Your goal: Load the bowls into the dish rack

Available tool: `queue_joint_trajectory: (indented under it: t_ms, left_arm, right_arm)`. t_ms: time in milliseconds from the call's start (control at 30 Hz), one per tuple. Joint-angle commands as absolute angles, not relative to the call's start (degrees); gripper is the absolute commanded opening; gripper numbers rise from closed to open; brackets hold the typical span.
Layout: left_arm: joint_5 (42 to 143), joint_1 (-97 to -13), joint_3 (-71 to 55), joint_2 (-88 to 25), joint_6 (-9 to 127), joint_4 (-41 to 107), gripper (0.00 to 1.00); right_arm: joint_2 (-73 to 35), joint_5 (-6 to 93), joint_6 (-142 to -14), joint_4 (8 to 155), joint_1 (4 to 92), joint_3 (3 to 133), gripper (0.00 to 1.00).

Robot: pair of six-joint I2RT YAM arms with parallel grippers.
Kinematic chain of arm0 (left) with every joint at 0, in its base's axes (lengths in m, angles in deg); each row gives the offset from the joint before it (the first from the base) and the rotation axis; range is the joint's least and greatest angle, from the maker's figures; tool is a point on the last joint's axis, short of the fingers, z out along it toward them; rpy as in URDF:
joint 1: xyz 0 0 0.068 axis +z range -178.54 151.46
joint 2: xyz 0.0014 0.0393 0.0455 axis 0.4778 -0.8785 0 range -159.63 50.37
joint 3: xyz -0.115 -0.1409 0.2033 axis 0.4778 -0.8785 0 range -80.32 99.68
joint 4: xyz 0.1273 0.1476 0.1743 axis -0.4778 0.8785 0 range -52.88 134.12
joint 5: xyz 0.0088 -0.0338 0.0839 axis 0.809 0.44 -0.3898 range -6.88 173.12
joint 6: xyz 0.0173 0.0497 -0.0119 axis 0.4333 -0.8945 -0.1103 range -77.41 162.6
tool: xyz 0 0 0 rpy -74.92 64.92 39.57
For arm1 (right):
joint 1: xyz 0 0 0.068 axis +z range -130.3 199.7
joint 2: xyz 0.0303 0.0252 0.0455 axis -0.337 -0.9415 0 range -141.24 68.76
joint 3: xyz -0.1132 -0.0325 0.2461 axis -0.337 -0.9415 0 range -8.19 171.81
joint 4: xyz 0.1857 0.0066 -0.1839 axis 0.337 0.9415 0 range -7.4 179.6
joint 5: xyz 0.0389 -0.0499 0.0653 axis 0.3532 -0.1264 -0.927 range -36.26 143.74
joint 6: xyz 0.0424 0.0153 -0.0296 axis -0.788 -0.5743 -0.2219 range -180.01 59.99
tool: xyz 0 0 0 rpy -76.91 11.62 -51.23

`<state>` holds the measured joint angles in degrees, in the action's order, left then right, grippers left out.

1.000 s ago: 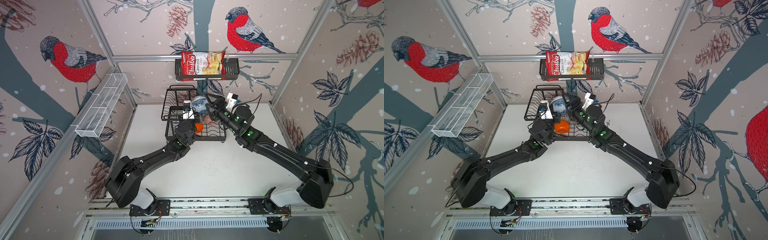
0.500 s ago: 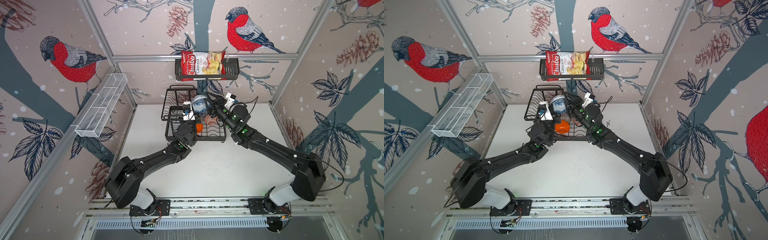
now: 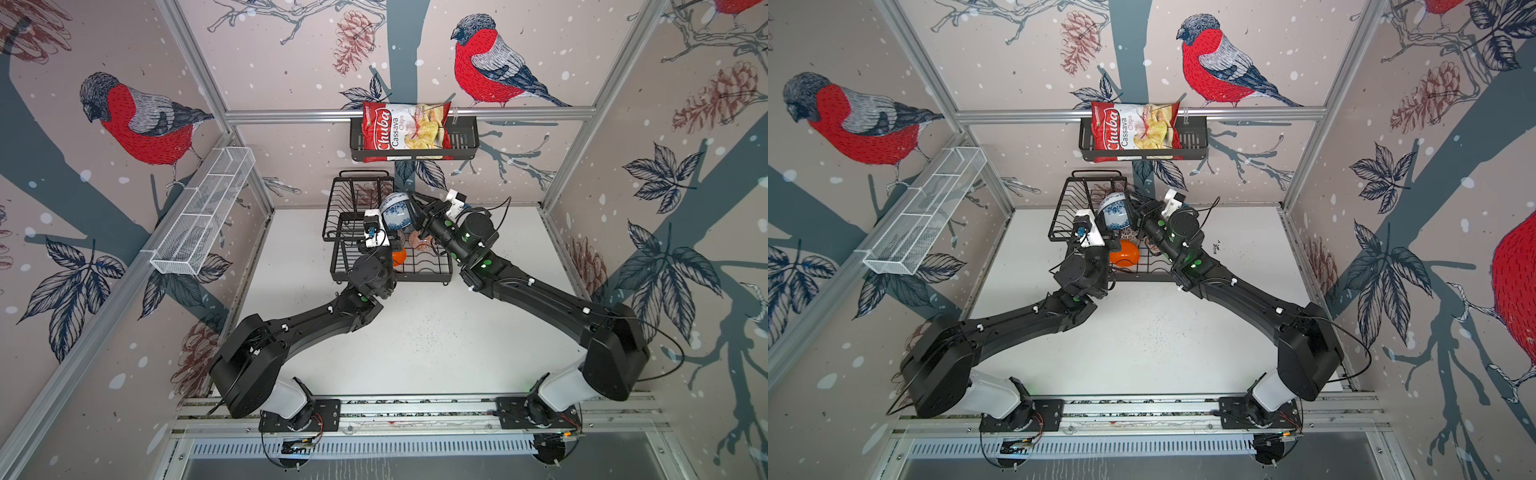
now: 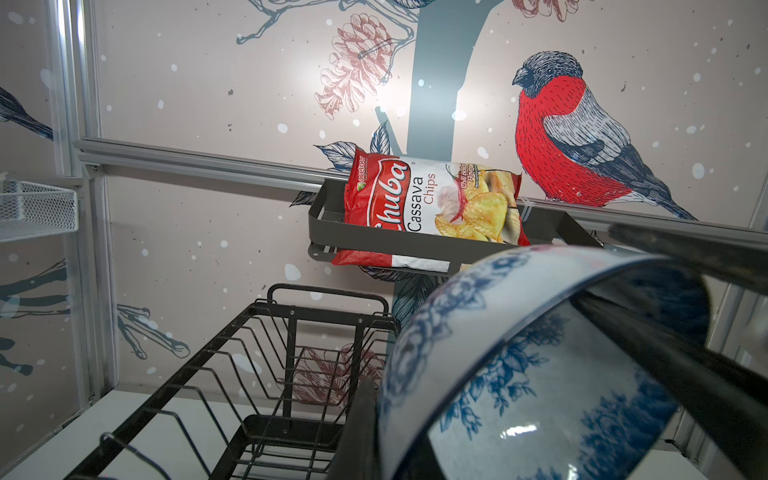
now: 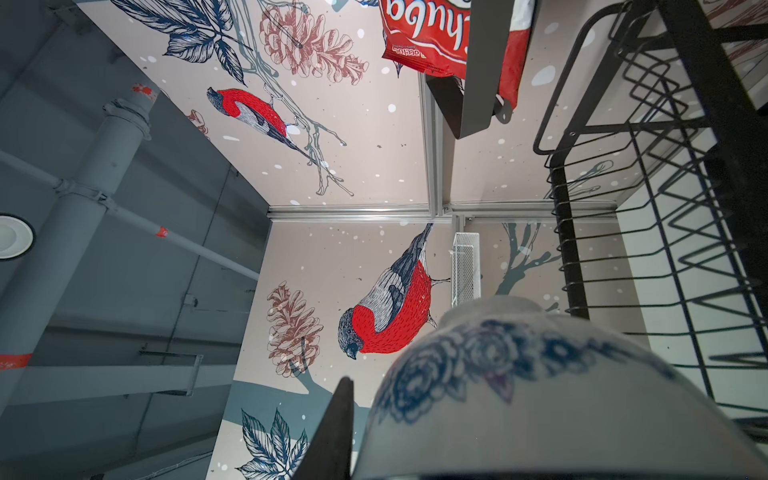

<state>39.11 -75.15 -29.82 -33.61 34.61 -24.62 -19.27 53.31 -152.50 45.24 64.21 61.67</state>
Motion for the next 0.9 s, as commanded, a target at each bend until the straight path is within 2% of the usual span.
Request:
queue_joint_trajectory:
  t_ms: [0,133,633,767,867]
  left_arm:
    - [40.42,-75.95,-29.95,-33.82,32.04,-30.40,0.00]
    - [40.22,-76.48,-29.82,-34.57,31.66,-31.13,0.00]
    - [38.94,-76.77,-28.58,-35.24,29.67,-30.53,0.00]
    - [39.64,-76.79,-28.03,-34.64,30.61,-27.80,0.00]
    - [40.36,-76.74,-27.68,-34.36,31.37,-25.94,0.05]
  right_arm:
    - [-19.71,55.55,-151.22,42.83,64.34,62.81,0.24]
    - [-20.66,55.32,-152.39,42.32,64.43,63.42,0.23]
    - [-17.05,57.83,-148.94,44.42,65.38,61.31,0.01]
    - [-16.50,58.12,-147.66,44.70,65.83,61.02,0.01]
    - [-16.54,57.98,-147.58,43.57,65.93,60.37,0.00]
